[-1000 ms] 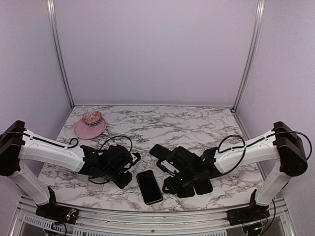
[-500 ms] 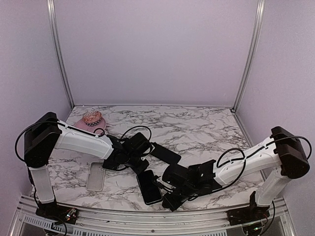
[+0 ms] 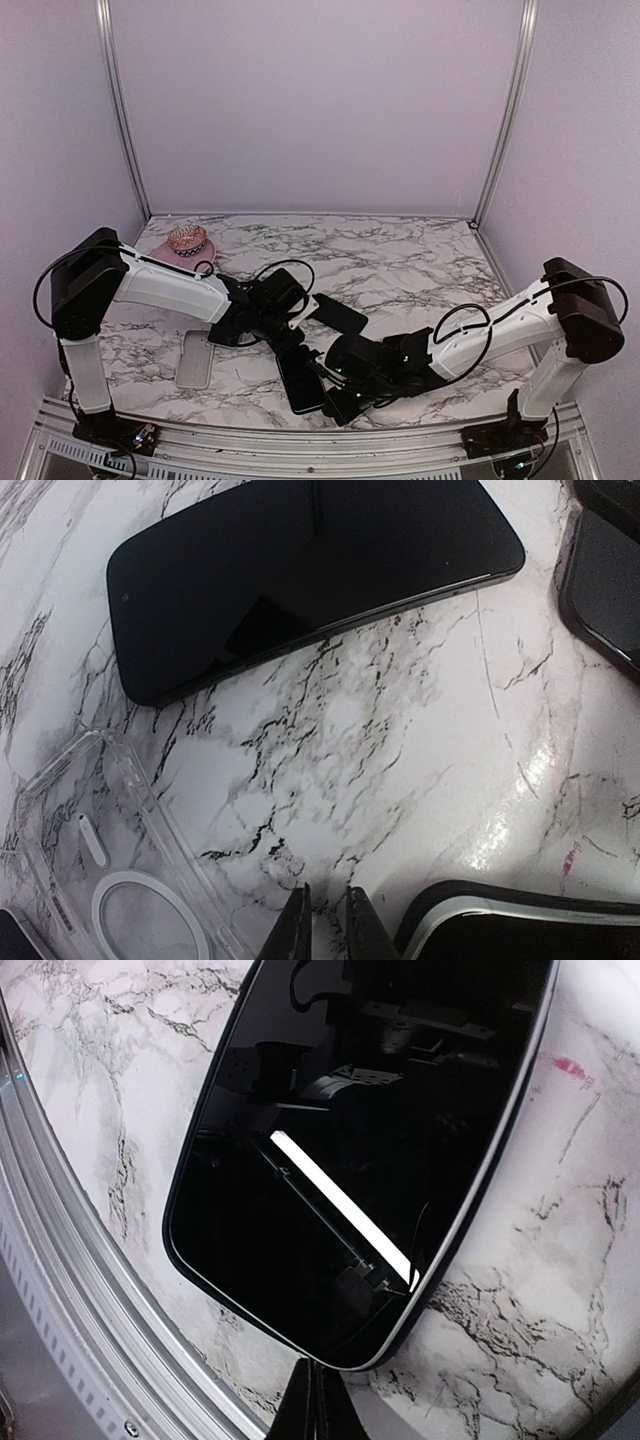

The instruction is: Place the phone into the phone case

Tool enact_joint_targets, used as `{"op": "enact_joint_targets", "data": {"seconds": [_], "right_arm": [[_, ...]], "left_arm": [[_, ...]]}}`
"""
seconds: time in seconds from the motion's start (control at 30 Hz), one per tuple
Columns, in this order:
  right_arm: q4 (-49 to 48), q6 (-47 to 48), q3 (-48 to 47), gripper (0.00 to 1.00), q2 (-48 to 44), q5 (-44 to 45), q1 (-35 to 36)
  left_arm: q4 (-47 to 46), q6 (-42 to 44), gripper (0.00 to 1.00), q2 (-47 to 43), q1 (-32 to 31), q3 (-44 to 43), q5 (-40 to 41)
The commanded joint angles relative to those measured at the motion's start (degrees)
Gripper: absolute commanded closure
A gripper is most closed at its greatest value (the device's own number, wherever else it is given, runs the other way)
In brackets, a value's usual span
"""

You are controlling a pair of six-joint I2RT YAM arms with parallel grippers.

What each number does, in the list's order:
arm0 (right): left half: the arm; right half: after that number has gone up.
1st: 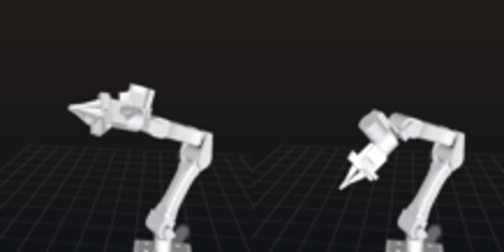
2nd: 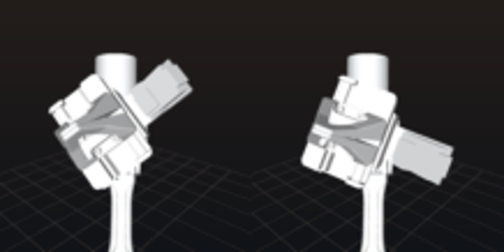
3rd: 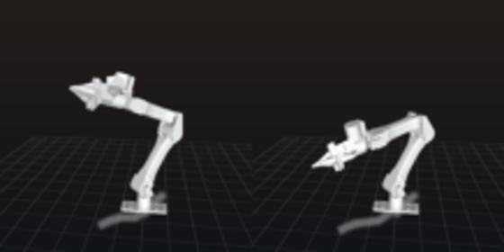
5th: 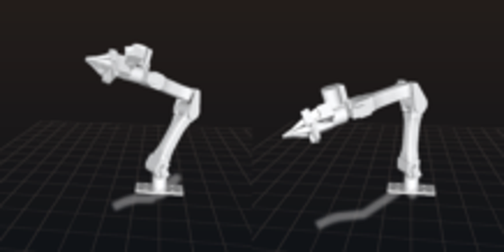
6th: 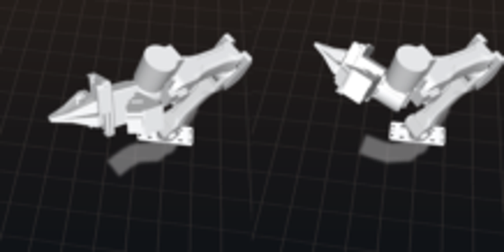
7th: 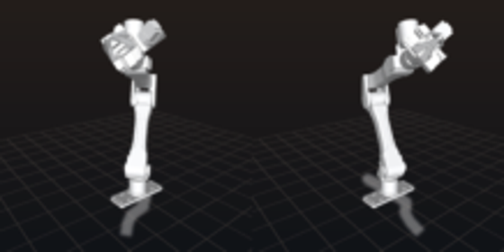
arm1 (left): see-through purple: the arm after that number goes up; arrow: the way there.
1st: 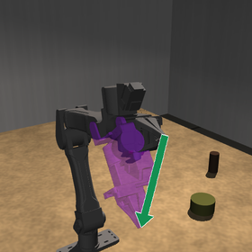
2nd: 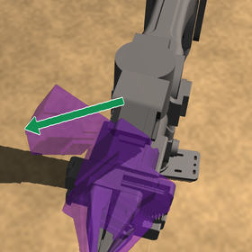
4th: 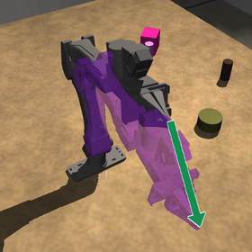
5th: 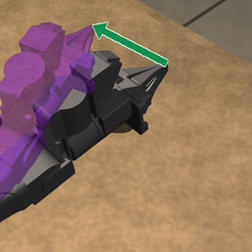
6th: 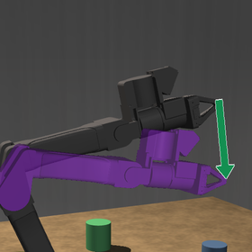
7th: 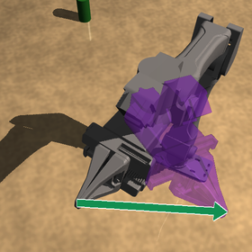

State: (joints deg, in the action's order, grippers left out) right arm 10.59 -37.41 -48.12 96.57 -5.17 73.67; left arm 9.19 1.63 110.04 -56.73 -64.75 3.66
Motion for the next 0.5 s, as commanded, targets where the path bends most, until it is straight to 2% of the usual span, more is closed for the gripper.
{"op": "enact_joint_targets", "data": {"seconds": [0.0,0.3,0.37,0.47], "right_arm": [[-2.57,-0.8,-0.74,0.98,1.18,7.14,-0.8],[-4.84,-1.14,-0.51,0.97,1.94,6.88,-1.46],[-3.95,-1.09,-0.49,0.94,1.81,6.45,-1.5],[-2.13,-1.0,0.17,0.87,0.55,5.79,-1.51]], "left_arm": [[5.67,-3.26,0.87,1.0,-2.93,4.32,-11.58],[6.54,-5.57,0.87,-0.34,-6.73,8.13,-15.75],[7.02,-5.47,0.86,-0.14,-7.2,7.43,-13.22],[7.59,-6.15,0.87,-1.34,-5.15,6.46,-5.01]]}}
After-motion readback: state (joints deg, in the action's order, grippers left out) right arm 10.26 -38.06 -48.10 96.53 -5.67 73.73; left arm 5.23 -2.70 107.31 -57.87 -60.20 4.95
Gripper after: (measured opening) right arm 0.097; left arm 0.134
